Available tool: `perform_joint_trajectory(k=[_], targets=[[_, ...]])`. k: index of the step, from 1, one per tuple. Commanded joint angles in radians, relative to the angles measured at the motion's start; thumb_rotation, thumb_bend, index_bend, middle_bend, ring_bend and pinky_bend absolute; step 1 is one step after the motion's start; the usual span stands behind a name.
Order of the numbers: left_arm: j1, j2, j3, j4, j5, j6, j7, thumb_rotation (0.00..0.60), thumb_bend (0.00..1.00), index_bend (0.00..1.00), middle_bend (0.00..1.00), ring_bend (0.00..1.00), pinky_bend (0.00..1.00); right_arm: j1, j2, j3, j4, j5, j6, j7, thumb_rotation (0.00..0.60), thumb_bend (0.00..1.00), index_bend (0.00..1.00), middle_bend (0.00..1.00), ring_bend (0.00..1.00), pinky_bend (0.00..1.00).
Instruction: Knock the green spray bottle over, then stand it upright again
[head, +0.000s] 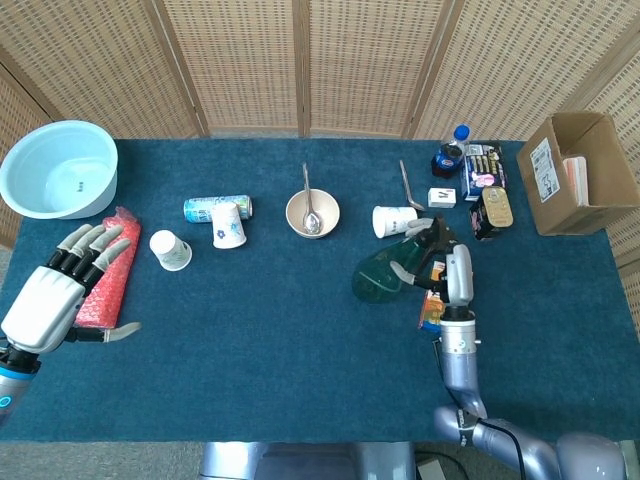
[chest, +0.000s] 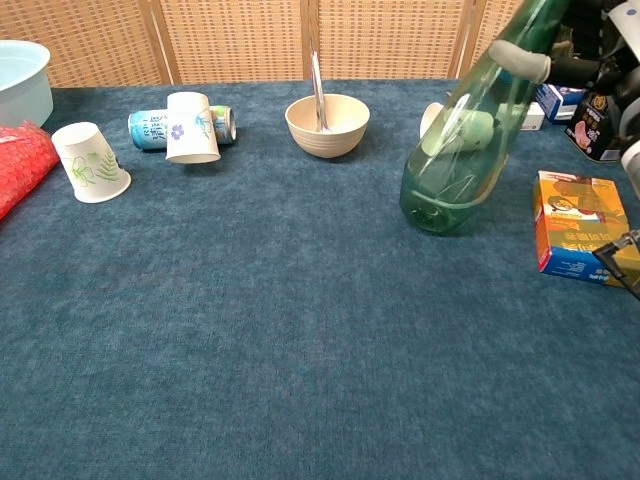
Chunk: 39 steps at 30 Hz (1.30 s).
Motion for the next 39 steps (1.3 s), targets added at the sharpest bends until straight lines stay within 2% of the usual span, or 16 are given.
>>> perform_joint_trajectory(k=[1,17,27,39], targets=[[-0.001,-0.001,0.001,0.000,0.002,0.000,0.000,0.318,0.17,0.04,0.00,0.00,0.09,-0.002,0.001,-0.006,0.000,-0.004,0.000,-0.004,0.468,0.15,0.44,0.38,0.35,0.30],[0.000,-0.006,0.004,0.009,0.007,0.005,-0.007,0.310,0.17,0.04,0.00,0.00,0.09,0.011,0.008,-0.024,-0.041,-0.032,-0.009,-0.055,0.456,0.15,0.43,0.38,0.34,0.30],[0.000,-0.016,0.009,0.029,0.009,0.007,-0.028,0.319,0.17,0.04,0.00,0.00,0.09,0.028,0.022,-0.043,-0.133,-0.069,-0.008,-0.158,0.456,0.15,0.42,0.38,0.33,0.29],[0.003,-0.026,0.014,0.056,0.005,0.013,-0.051,0.312,0.17,0.04,0.00,0.00,0.09,0.047,0.016,-0.034,-0.170,-0.045,-0.054,-0.220,0.454,0.15,0.42,0.38,0.32,0.29]])
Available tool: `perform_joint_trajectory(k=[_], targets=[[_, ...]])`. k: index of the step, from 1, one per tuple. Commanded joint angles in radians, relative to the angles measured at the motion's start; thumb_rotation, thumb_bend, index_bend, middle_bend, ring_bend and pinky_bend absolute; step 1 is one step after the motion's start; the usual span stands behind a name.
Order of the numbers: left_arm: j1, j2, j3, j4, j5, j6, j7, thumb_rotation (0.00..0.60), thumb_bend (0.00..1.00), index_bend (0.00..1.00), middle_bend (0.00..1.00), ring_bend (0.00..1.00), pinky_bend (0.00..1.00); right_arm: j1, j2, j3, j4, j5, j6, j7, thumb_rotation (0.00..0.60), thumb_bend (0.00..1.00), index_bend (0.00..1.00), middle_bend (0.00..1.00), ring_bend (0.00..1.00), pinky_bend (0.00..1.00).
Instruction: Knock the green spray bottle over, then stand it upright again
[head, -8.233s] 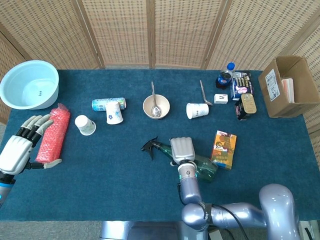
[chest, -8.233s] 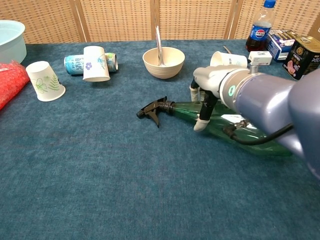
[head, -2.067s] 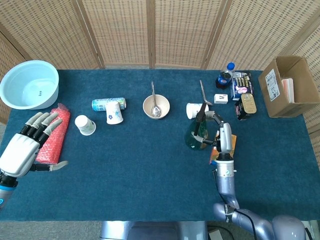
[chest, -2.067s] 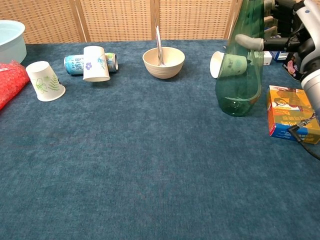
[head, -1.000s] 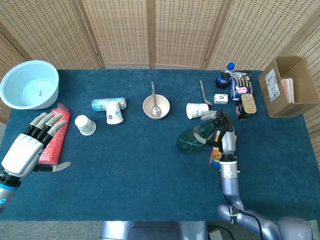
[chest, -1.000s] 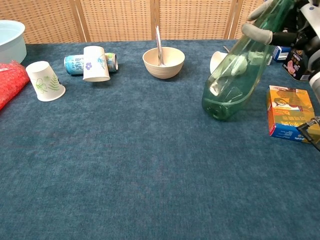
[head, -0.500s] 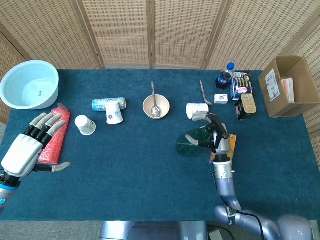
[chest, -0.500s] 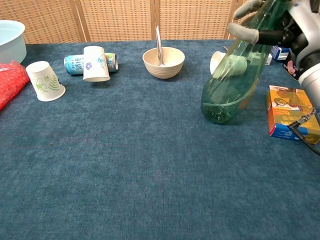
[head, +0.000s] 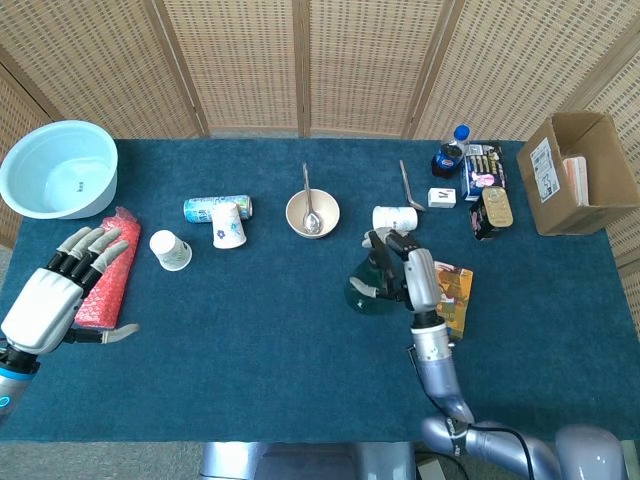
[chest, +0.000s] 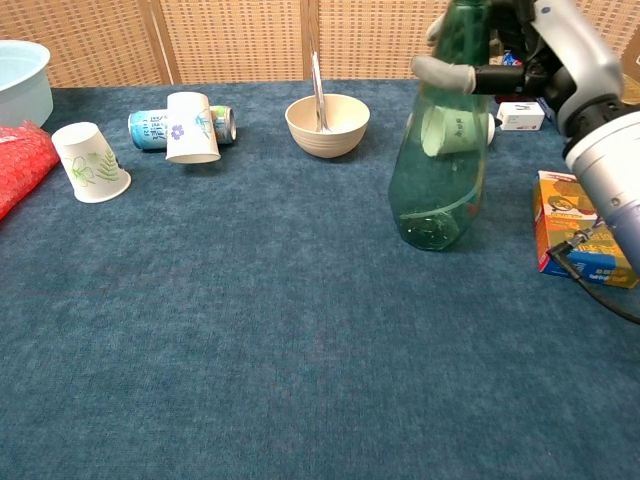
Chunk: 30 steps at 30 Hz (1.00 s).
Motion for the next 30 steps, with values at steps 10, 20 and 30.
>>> perform_joint_trajectory(k=[10,20,30], targets=[[0.000,-0.003,0.001,0.011,-0.003,0.002,-0.009,0.315,0.17,0.04,0.00,0.00,0.09,0.003,0.001,0.006,0.004,0.010,-0.013,-0.001,0.425,0.14,0.40,0.38,0.31,0.27],[-0.008,-0.003,-0.002,0.003,0.005,0.000,-0.003,0.317,0.17,0.04,0.00,0.00,0.09,-0.020,0.033,-0.014,-0.014,0.007,-0.018,0.003,0.254,0.15,0.34,0.34,0.27,0.25],[-0.009,0.003,0.001,-0.013,0.013,0.001,0.010,0.316,0.17,0.04,0.00,0.00,0.09,-0.051,0.060,-0.046,-0.012,-0.010,-0.005,0.022,0.238,0.16,0.32,0.34,0.26,0.24]])
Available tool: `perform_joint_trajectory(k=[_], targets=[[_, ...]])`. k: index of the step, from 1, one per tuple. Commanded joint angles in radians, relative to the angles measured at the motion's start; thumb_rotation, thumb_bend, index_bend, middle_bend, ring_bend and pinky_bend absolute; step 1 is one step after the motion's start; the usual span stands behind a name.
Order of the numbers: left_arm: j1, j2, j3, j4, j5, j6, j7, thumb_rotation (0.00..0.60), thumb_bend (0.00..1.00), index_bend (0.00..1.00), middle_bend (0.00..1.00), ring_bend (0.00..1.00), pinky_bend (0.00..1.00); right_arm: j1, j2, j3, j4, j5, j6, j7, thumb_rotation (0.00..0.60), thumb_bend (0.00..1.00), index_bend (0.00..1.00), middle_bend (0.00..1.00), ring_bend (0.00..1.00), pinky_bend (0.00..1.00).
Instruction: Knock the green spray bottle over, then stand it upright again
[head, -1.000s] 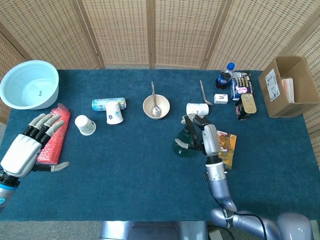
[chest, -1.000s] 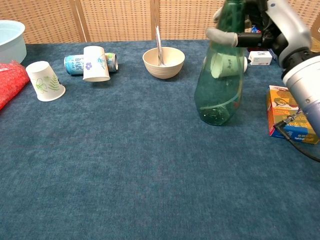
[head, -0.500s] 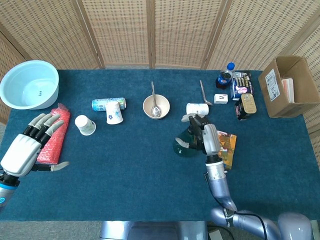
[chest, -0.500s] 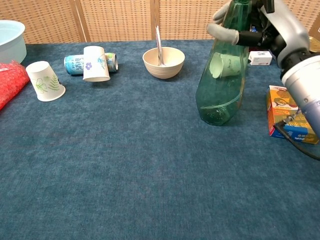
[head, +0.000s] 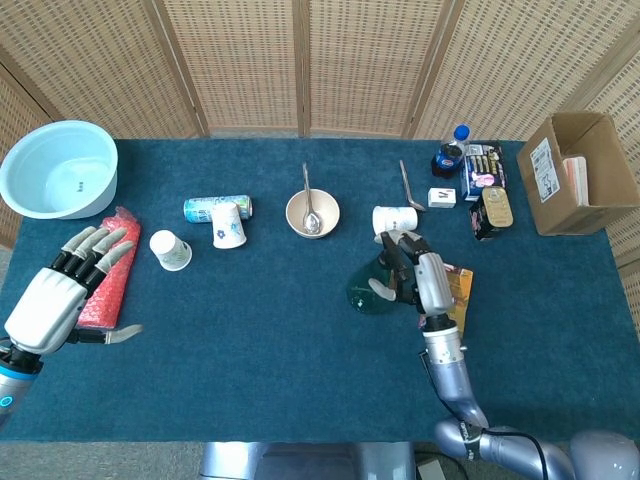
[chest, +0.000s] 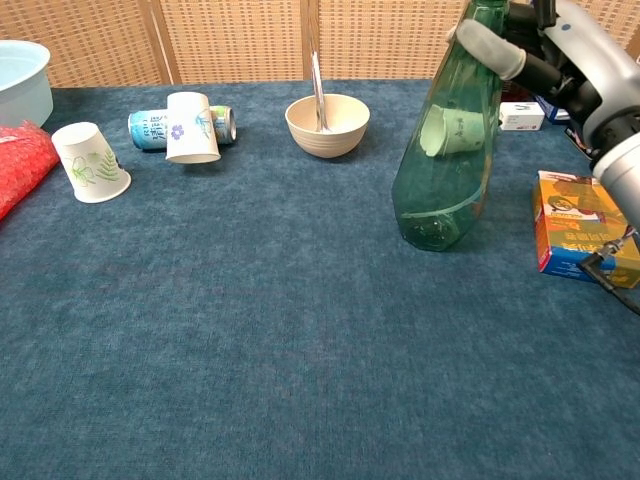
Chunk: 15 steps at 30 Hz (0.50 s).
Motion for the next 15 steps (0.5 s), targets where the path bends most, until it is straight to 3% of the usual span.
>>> perform_joint_trajectory(k=[1,15], targets=[[0.000,0.000,0.000,-0.001,0.001,0.001,0.001,0.312,0.17,0.04,0.00,0.00,0.09,-0.011,0.001,-0.012,0.014,-0.007,0.008,0.006,0.239,0.16,0.32,0.34,0.26,0.24],[0.008,0.007,-0.001,-0.004,-0.003,0.014,0.008,0.315,0.17,0.04,0.00,0.00,0.09,-0.078,0.037,-0.053,0.067,-0.019,0.045,0.050,0.266,0.17,0.32,0.34,0.26,0.24]])
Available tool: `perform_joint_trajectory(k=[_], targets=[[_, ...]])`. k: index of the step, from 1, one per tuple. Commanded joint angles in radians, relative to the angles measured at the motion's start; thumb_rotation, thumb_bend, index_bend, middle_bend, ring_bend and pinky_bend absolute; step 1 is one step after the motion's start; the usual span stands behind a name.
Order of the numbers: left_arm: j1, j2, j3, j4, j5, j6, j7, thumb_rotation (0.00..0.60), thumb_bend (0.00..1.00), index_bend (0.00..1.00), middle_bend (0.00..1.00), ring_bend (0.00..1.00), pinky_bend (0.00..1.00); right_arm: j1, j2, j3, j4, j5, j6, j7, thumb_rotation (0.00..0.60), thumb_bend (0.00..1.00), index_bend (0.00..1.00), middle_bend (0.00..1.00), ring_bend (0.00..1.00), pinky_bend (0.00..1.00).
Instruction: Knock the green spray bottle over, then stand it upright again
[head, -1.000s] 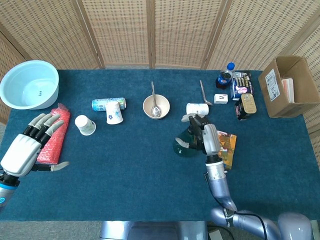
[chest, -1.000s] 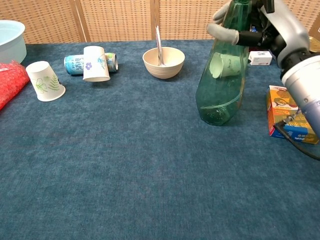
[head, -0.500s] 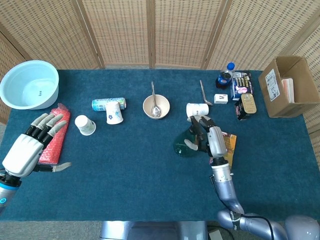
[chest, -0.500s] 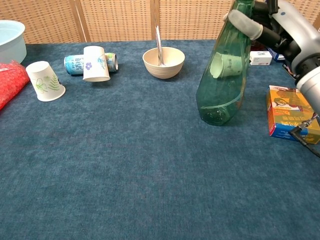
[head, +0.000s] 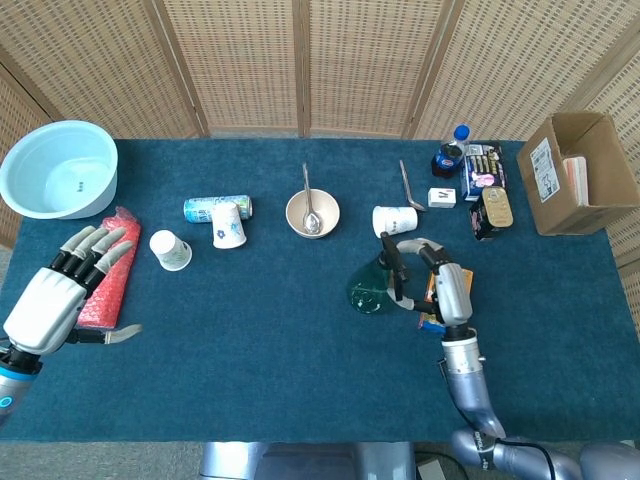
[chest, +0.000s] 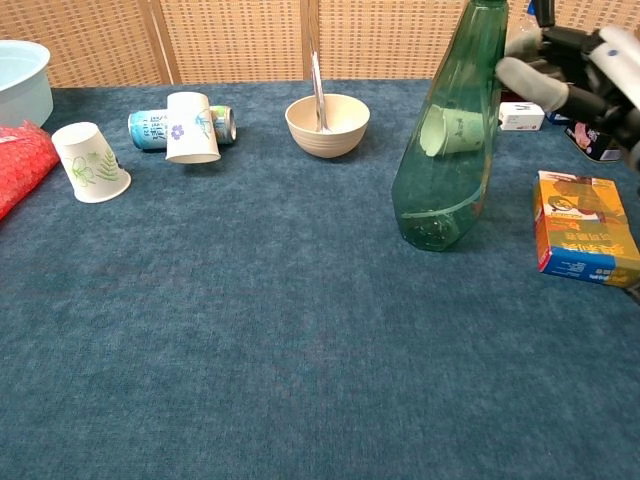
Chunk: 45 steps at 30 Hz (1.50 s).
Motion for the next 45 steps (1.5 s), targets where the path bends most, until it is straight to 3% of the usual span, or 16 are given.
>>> perform_joint_trajectory(k=[1,12,20,29,45], targets=[[0.008,0.005,0.002,0.000,-0.002,0.009,-0.001,0.314,0.17,0.04,0.00,0.00,0.09,-0.017,0.020,-0.008,0.012,0.000,0.006,0.011,0.270,0.18,0.32,0.34,0.26,0.24],[0.056,0.027,0.011,0.000,-0.029,0.056,-0.010,0.318,0.17,0.07,0.00,0.00,0.10,-0.101,0.183,-0.017,-0.002,0.017,0.021,0.052,0.284,0.21,0.32,0.34,0.26,0.24],[0.117,0.025,0.021,-0.005,-0.083,0.098,-0.012,0.313,0.17,0.13,0.00,0.00,0.09,-0.126,0.357,-0.021,-0.039,0.038,-0.055,0.070,0.360,0.28,0.33,0.34,0.24,0.28],[0.171,0.034,0.048,-0.021,-0.154,0.078,0.003,0.315,0.17,0.17,0.03,0.00,0.09,-0.145,0.498,-0.052,-0.069,0.066,-0.151,-0.056,0.468,0.31,0.40,0.38,0.27,0.36],[0.258,-0.036,0.089,-0.001,-0.179,0.100,0.084,0.328,0.17,0.23,0.11,0.02,0.14,-0.255,0.616,-0.073,-0.213,0.185,-0.121,-0.392,0.479,0.31,0.40,0.37,0.22,0.36]])
